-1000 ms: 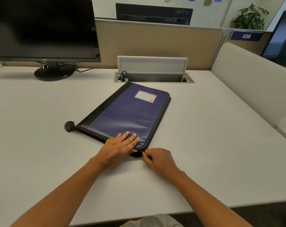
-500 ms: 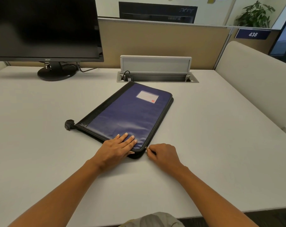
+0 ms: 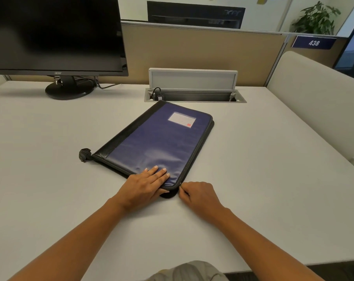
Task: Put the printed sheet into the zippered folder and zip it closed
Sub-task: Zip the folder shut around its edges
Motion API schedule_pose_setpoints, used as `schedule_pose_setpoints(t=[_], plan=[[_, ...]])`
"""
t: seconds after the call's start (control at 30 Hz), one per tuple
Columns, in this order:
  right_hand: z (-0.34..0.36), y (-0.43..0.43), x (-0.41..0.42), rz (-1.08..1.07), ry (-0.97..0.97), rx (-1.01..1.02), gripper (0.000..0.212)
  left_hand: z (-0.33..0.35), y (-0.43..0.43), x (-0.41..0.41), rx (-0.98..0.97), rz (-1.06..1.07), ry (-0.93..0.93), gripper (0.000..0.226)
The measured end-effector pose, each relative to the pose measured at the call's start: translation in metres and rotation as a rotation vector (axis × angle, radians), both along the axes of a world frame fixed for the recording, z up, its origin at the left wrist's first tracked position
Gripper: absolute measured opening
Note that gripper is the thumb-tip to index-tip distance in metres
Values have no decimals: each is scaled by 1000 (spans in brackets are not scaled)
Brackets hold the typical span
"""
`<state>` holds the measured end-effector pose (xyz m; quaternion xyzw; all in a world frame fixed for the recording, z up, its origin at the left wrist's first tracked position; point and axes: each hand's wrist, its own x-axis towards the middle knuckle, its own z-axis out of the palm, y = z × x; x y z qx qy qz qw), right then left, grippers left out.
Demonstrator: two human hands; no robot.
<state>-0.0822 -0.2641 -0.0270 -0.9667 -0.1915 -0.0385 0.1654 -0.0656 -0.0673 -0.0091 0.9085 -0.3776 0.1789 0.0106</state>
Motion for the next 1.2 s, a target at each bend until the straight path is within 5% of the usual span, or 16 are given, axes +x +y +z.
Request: schedule_pose_setpoints(t=[0.33, 0.4, 0.57, 0.8, 0.93, 1.2], plan=[[-1, 4, -12, 49, 17, 108, 26, 1, -17, 9, 96, -45, -185, 68], [-1, 5, -12, 55, 6, 122, 27, 3, -22, 9, 124, -21, -159, 37], [-2, 11, -13, 90, -32, 145, 34, 11, -25, 6, 190, 62, 54, 47], [-2, 3, -11, 91, -80, 116, 25, 9, -22, 6, 130, -40, -150, 31], [-1, -7, -6, 66, -137, 116, 31, 3, -21, 7, 64, -45, -185, 73], [0, -27, 13, 89, -117, 49, 33, -1, -22, 6, 76, -67, -252, 76]])
